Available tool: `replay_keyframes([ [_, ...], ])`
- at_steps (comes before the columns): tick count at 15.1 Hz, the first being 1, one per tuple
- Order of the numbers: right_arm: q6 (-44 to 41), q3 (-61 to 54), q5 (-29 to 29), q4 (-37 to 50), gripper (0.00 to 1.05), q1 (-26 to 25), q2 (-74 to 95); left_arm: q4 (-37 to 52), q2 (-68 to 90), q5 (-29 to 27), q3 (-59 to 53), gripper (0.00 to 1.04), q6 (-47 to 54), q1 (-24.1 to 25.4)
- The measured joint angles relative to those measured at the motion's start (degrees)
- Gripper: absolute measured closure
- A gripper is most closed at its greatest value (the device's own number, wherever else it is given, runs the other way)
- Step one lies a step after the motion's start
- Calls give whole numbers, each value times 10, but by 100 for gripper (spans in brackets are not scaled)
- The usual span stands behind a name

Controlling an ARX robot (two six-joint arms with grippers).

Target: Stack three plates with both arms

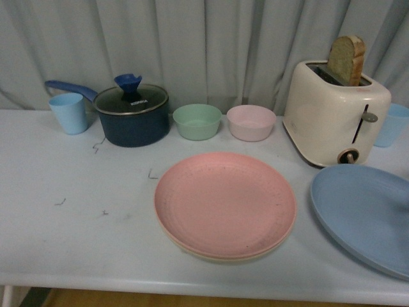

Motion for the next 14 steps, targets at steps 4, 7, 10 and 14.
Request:
replay_keyframes([
  [4, 4, -27, -35, 7, 102, -11, -33, 0, 0, 0, 0, 7, 0, 0],
  [7, 9, -92, -55, 9, 102, -28, -107, 0, 0, 0, 0, 7, 0, 0],
  [10, -11, -146, -69, -10, 102, -58, -224, 0, 0, 0, 0, 7, 1, 0],
  [14, -17, -163, -130, -36, 102, -37, -374, 0, 0, 0, 0, 7, 1, 0],
])
